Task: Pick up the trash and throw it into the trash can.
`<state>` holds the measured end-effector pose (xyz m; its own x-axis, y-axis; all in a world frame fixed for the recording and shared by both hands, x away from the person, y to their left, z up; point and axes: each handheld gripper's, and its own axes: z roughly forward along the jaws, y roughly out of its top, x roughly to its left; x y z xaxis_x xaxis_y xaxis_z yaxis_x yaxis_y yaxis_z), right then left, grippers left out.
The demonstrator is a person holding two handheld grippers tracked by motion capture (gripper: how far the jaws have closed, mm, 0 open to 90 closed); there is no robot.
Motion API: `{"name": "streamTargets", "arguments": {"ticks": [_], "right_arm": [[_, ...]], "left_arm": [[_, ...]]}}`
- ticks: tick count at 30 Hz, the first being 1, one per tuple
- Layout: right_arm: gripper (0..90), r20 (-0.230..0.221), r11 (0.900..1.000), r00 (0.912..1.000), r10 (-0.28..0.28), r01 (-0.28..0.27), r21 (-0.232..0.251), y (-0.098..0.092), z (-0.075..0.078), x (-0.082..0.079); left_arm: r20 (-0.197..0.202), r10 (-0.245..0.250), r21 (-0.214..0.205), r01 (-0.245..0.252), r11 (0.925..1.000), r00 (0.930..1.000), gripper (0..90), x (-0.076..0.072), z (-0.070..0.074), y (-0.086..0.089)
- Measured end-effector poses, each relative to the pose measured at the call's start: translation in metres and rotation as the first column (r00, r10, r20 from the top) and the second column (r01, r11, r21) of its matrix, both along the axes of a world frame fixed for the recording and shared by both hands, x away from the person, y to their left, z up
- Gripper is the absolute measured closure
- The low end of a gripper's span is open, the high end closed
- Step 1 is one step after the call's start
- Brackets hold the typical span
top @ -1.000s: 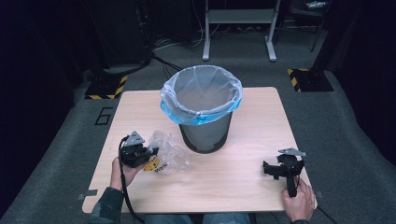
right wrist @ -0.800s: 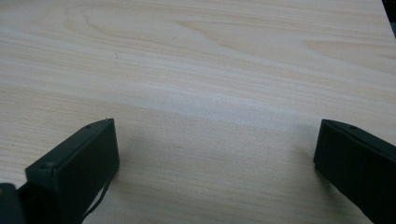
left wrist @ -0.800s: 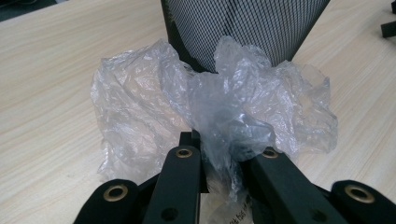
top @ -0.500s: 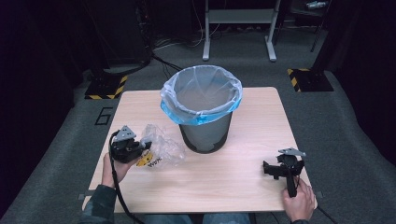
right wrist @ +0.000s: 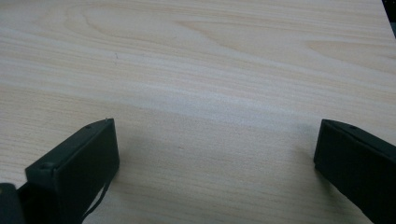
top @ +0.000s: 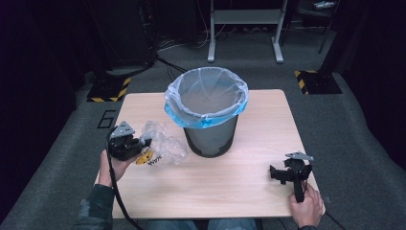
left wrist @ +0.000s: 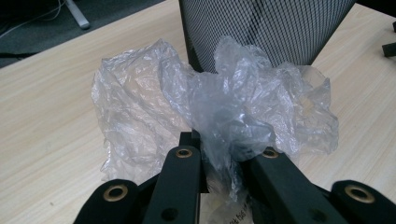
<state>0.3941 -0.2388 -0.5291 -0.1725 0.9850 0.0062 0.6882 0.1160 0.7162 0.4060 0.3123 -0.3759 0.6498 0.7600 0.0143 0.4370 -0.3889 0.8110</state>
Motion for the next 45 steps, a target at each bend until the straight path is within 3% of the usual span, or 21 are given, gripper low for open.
{"name": "streamTargets", "arguments": {"ticks": [15,23,36,45], "right_arm": [[0.0,0.0,1.0,1.0,0.0,0.0,0.0,0.0,0.0,0.0],[0.0,0.0,1.0,1.0,0.0,0.0,0.0,0.0,0.0,0.0],[0.0,0.0,1.0,1.0,0.0,0.0,0.0,0.0,0.0,0.0],[0.0,0.0,1.0,1.0,0.0,0.0,0.0,0.0,0.0,0.0]], "left_arm": [[0.029,-0.013,0.014,0.012,0.9998,0.9995,85.0,0.009,0.033,0.0],[0.052,-0.037,0.026,0.036,0.999,0.9979,85.0,0.014,0.058,-0.006],[0.052,-0.047,0.029,0.046,0.9985,0.9975,85.0,0.02,0.072,-0.01],[0.06,-0.069,0.033,0.067,0.9972,0.9958,85.0,0.023,0.092,-0.012]]}}
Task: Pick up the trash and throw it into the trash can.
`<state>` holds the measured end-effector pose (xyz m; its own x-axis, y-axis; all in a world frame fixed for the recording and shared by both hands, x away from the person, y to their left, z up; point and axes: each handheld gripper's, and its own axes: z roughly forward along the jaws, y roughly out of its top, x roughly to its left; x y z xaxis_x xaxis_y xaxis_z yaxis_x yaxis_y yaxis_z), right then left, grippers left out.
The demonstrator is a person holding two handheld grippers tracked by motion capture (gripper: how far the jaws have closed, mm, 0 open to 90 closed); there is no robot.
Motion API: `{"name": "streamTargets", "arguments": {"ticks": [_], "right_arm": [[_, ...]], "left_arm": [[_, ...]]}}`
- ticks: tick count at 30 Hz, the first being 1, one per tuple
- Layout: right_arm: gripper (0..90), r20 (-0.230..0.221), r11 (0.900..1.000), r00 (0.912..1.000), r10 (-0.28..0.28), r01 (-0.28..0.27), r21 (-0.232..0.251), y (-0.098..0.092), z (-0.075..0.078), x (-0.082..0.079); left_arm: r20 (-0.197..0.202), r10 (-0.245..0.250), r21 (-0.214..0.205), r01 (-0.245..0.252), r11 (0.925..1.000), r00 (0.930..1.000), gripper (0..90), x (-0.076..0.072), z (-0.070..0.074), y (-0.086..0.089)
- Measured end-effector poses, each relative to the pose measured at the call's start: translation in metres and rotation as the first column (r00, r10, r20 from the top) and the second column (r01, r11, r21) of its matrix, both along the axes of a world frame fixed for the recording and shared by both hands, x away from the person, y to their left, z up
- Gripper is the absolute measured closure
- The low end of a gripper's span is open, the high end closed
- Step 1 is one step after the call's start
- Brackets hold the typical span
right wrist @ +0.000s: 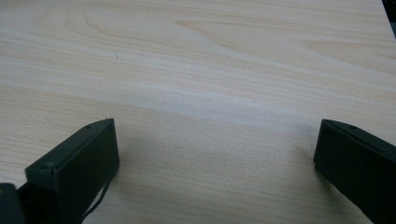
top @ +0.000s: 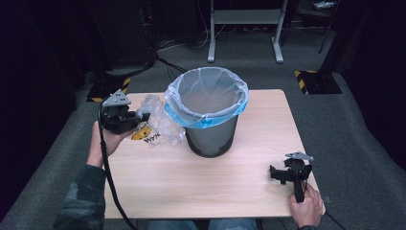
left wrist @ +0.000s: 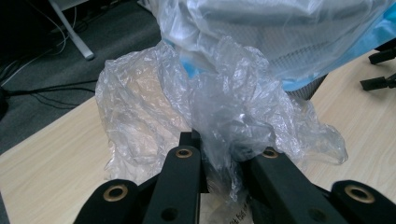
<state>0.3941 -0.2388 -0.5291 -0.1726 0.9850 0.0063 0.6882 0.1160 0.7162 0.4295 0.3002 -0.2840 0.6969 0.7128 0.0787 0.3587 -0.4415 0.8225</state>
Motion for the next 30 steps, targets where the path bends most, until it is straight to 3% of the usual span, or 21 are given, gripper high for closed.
{"name": "streamTargets", "arguments": {"ticks": [11,30], "right_arm": [[0.0,0.0,1.0,1.0,0.0,0.0,0.0,0.0,0.0,0.0],[0.0,0.0,1.0,1.0,0.001,-0.001,0.0,0.0,0.0,0.0]], "left_arm": [[0.02,-0.028,0.021,0.028,0.9994,0.9994,85.0,0.006,0.022,-0.012],[0.048,-0.067,-0.004,0.067,0.9977,0.9966,85.1,0.02,0.055,-0.028]]}}
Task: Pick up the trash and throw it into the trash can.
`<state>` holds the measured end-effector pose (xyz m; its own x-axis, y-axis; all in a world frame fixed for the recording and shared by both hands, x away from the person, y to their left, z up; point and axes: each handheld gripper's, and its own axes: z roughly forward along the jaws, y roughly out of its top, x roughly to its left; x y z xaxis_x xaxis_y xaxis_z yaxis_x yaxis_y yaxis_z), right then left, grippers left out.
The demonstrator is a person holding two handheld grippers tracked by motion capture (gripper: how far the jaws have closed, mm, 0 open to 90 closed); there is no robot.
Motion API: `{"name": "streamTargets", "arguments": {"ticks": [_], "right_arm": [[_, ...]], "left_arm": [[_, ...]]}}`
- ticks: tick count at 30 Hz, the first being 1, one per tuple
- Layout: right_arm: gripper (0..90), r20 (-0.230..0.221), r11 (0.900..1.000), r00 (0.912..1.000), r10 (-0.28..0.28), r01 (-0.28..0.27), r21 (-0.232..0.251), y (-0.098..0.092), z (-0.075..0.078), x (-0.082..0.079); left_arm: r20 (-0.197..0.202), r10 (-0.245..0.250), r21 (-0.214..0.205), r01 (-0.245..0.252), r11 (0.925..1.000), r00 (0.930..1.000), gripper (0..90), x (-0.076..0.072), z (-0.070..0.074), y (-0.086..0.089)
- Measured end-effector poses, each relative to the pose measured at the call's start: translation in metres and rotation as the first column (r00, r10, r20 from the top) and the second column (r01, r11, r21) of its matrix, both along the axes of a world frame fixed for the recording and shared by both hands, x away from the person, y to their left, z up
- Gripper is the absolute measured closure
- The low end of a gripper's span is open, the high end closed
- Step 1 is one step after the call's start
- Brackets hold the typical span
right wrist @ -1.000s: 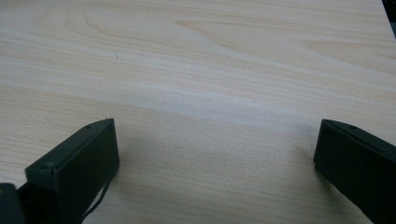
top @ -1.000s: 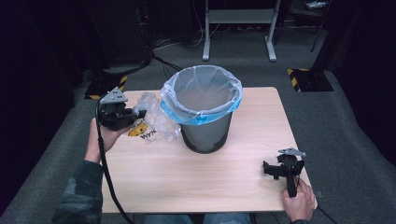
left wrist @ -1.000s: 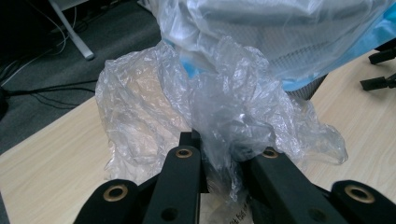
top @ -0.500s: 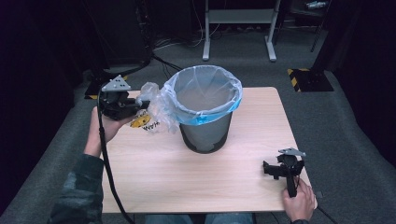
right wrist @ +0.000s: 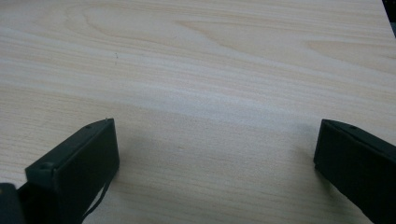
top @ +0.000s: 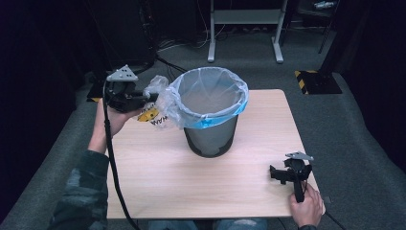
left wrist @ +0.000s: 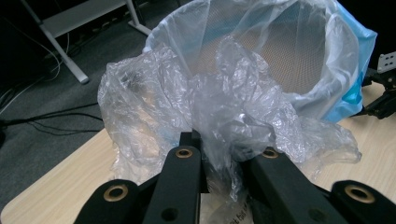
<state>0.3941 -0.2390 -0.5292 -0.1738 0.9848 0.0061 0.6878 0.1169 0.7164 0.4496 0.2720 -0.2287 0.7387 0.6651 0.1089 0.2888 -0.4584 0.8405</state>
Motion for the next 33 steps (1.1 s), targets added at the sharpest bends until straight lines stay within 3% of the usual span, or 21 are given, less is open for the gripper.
{"name": "streamTargets", "arguments": {"ticks": [13,33], "right_arm": [[0.0,0.0,1.0,1.0,-0.001,0.001,0.0,0.0,0.0,0.0],[0.0,0.0,1.0,1.0,-0.002,0.002,0.002,0.0,0.0,0.0]], "left_arm": [[0.023,-0.024,0.004,0.024,0.9997,0.9994,85.1,0.008,0.02,-0.017],[0.041,-0.072,-0.026,0.073,0.997,0.9966,85.1,0.03,0.039,-0.052]]}}
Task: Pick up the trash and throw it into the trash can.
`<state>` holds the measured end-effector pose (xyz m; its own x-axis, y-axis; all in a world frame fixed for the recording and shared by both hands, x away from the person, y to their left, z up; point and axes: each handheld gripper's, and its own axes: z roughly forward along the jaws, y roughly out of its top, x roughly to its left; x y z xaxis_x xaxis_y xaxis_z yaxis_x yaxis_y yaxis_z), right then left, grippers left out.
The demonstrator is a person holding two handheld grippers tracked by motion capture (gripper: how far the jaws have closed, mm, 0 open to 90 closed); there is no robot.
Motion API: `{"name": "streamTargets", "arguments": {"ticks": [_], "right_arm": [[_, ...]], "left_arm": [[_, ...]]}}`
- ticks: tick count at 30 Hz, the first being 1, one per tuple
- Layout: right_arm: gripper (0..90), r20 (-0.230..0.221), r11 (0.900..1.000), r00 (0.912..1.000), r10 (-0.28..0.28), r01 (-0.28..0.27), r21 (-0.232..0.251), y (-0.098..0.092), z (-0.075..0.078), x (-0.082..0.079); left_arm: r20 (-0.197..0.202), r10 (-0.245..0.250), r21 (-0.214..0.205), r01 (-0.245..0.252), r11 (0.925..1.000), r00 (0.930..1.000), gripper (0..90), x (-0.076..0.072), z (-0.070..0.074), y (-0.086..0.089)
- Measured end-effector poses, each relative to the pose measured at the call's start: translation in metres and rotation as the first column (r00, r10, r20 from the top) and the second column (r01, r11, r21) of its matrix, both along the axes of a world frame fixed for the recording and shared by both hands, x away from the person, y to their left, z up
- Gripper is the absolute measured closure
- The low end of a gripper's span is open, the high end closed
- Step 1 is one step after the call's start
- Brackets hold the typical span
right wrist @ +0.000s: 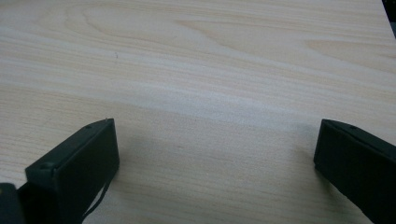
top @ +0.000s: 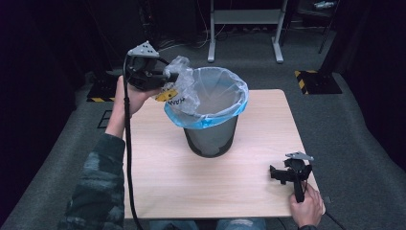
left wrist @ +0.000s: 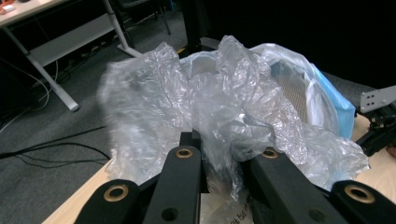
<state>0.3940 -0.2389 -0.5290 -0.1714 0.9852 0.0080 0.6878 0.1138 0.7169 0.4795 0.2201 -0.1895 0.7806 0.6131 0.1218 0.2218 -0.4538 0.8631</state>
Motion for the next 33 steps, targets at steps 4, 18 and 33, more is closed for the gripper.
{"name": "streamTargets", "arguments": {"ticks": [4,18,33], "right_arm": [[0.0,0.002,1.0,1.0,-0.001,0.001,0.003,0.0,0.0,0.0],[0.0,-0.001,1.0,1.0,-0.001,0.001,0.001,0.0,0.0,0.0],[0.0,0.002,1.0,1.0,-0.002,0.002,0.003,0.0,0.0,0.0]], "left_arm": [[-0.002,-0.005,-0.014,0.005,0.9999,1.0,85.2,0.005,0.003,-0.006],[-0.031,-0.031,-0.041,0.03,0.9987,0.9991,85.1,0.024,-0.002,-0.035],[-0.126,-0.029,-0.006,0.028,0.9996,0.9917,84.8,0.052,-0.036,-0.068]]}}
